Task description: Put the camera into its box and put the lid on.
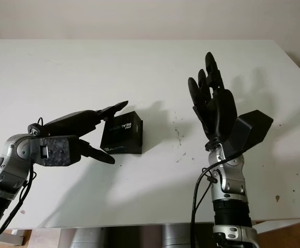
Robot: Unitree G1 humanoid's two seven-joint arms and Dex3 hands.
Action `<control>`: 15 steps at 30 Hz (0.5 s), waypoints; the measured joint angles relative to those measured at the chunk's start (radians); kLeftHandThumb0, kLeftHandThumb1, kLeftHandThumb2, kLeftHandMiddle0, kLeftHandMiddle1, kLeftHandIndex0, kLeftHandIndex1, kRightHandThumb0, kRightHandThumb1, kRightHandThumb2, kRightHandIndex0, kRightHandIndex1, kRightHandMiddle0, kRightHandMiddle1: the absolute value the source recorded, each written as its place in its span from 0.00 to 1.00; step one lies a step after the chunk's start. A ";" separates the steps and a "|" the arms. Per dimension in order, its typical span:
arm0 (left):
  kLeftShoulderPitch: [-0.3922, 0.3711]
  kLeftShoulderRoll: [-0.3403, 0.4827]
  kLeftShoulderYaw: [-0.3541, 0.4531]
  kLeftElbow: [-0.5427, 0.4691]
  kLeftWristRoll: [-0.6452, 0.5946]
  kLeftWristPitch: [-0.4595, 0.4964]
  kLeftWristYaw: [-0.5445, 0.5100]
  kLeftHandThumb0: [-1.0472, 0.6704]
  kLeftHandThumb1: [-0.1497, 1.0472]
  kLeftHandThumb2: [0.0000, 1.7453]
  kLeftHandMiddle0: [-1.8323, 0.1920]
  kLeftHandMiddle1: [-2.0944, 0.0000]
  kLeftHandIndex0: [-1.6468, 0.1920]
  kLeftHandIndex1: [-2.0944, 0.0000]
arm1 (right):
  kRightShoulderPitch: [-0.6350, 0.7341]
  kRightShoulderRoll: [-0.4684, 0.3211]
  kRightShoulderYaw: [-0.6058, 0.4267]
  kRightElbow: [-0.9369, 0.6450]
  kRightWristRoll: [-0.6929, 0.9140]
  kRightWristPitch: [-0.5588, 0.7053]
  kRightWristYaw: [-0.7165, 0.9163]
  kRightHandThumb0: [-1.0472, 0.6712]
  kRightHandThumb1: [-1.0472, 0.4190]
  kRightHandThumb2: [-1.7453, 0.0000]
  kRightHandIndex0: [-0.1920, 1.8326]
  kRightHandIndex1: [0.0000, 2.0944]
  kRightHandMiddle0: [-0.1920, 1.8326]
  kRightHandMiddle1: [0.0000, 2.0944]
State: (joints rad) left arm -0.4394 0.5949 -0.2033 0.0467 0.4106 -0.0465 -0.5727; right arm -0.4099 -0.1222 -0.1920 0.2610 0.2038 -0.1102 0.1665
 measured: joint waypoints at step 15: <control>0.048 -0.067 0.018 -0.028 0.022 0.042 0.205 0.31 0.83 0.03 0.81 0.86 0.84 0.92 | 0.000 0.000 0.002 -0.001 0.013 0.000 0.003 0.24 0.00 0.86 0.09 0.03 0.11 0.03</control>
State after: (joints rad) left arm -0.3911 0.5277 -0.1853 0.0189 0.4327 -0.0044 -0.3674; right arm -0.4100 -0.1221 -0.1903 0.2603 0.2168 -0.1101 0.1691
